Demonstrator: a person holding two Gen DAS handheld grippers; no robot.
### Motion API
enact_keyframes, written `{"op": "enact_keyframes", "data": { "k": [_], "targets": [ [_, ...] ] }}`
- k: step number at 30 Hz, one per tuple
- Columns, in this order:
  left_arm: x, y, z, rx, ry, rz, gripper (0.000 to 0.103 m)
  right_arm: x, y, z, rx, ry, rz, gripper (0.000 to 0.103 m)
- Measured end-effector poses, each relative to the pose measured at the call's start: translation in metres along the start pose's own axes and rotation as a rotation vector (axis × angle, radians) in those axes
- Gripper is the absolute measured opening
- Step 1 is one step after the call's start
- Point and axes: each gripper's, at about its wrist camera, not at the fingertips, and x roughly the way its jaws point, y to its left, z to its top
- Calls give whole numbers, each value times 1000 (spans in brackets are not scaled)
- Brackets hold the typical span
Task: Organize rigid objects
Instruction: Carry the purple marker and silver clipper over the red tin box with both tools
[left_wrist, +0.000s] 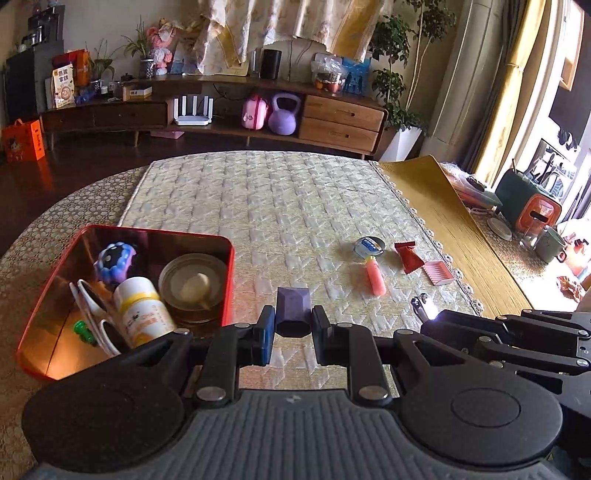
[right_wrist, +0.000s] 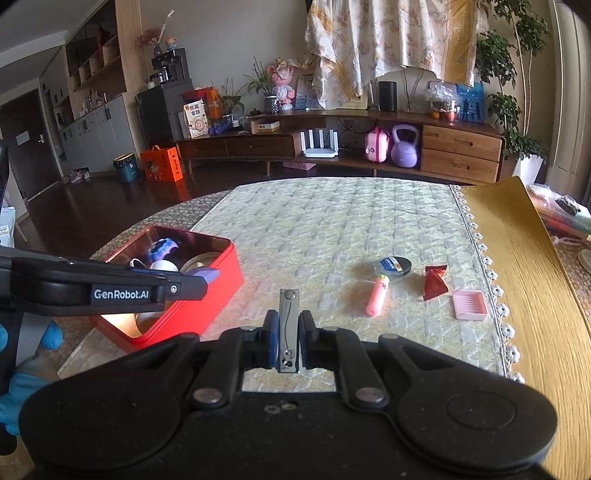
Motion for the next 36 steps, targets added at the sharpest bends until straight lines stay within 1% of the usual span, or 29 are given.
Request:
{"op": "enact_keyframes", "data": {
  "k": [8, 17, 25, 30, 36],
  "targets": [
    [-28, 38, -3, -60, -19, 39, 21, 8, 32, 12, -53, 4, 44, 11],
    [-42, 86, -12, -130, -27, 103, 21, 30, 65, 23, -89, 23, 98, 11],
    [-38, 122, -20, -185, -3, 169, 21, 59, 89, 29, -106, 56, 127, 11],
    [-30, 139, -23, -206, 12, 213, 21, 78, 100, 32, -132, 74, 121, 11],
    [-15, 151, -25, -221, 36, 252, 21, 111, 110, 47, -152, 88, 98, 11]
  ]
}}
